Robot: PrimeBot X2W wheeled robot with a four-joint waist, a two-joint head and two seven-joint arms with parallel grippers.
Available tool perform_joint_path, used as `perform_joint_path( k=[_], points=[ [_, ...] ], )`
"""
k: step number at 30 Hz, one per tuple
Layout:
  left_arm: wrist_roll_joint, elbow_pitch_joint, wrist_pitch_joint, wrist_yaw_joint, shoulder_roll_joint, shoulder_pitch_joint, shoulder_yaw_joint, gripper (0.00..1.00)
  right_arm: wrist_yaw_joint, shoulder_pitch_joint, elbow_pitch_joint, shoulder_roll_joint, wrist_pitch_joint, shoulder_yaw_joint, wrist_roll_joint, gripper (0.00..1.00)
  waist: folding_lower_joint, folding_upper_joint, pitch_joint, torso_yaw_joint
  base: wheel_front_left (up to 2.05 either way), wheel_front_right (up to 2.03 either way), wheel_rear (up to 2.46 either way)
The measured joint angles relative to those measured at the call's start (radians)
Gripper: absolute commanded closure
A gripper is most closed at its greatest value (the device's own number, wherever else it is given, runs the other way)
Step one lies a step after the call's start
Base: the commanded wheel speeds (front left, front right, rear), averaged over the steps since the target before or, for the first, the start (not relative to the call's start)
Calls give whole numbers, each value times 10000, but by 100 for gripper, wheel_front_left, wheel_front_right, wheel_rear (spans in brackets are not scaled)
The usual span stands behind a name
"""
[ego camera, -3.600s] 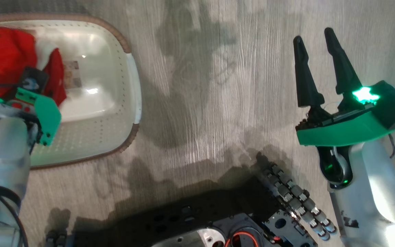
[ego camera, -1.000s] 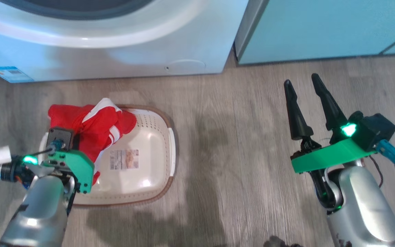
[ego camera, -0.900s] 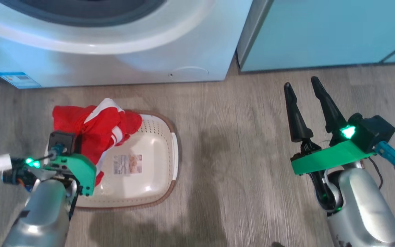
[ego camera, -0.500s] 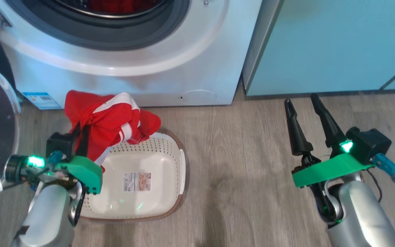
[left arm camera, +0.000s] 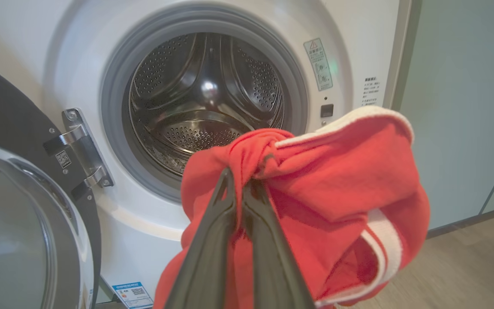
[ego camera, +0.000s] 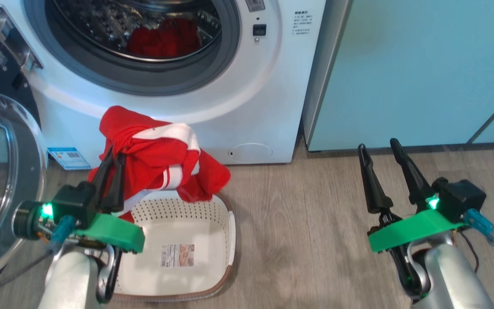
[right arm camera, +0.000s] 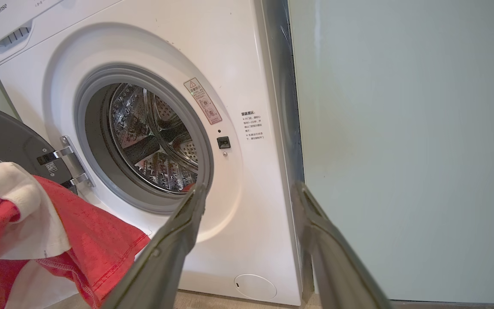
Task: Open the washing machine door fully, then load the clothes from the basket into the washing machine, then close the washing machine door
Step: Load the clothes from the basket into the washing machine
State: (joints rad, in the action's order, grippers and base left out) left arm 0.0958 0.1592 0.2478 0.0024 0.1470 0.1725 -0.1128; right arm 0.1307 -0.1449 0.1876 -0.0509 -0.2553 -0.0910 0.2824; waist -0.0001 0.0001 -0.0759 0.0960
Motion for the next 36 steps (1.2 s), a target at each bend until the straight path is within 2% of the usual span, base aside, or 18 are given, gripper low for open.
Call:
perform_joint_path(
  k=[1,2,6,14,29,36],
  points=[
    [6,-447,0,-117,-247,-282,180,100,0,114,-2,0,0,21,0,0,0,0,144,1,0,0,0],
    [6,-447,0,-117,-247,-282,180,100,0,114,-2,0,0,21,0,0,0,0,144,1,0,0,0],
    [259,-1089,0,-581,-679,-754,466,100,0,216,2,2,0,27,-2,0,0,0,311,12,0,0,0],
    [370,-1379,0,-1047,-920,-1193,932,100,0,367,0,2,0,69,-10,0,0,-1,388,41,0,0,0],
    [629,-1392,0,-1149,-984,-1323,1085,100,0,365,-2,2,0,-38,-10,0,0,-1,342,224,0,0,0],
    [834,-1442,0,-1152,-993,-1092,1112,100,0,322,-96,2,0,-73,-10,0,0,-1,-192,423,0,0,0]
  ],
)
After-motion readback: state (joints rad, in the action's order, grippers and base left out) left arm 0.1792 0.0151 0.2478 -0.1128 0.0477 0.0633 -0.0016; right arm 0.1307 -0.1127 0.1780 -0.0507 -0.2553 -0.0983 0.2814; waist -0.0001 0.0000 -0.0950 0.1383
